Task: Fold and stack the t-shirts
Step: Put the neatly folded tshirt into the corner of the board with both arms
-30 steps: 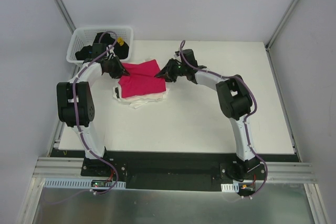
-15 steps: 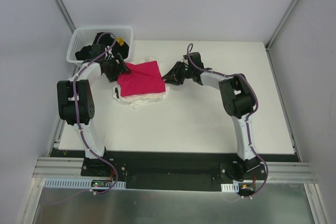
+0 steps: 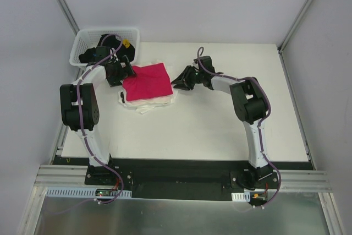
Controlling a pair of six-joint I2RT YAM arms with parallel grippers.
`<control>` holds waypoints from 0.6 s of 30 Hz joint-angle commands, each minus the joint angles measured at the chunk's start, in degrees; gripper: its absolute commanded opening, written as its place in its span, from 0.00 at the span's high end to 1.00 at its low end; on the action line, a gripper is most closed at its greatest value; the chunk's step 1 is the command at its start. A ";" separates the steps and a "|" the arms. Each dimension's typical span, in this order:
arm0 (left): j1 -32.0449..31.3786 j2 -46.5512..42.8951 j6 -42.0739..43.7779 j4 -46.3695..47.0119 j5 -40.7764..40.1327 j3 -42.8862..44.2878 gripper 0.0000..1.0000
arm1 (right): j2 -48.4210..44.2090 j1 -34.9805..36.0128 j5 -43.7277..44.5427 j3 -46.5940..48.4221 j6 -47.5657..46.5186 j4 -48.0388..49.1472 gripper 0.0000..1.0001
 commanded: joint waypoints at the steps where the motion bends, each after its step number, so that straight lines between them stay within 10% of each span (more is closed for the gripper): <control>1: 0.87 -3.03 3.44 -0.15 -6.10 0.54 0.01 | -4.88 -0.53 0.06 -0.40 -1.14 1.62 0.64; 10: 0.87 -7.25 4.59 -0.95 -5.75 0.98 0.01 | -6.20 -2.29 -0.21 -0.05 -2.82 0.13 0.20; 18: 0.78 -13.84 5.03 -2.79 -3.30 3.18 0.01 | -10.68 -3.87 0.76 -0.14 -4.92 -2.06 0.18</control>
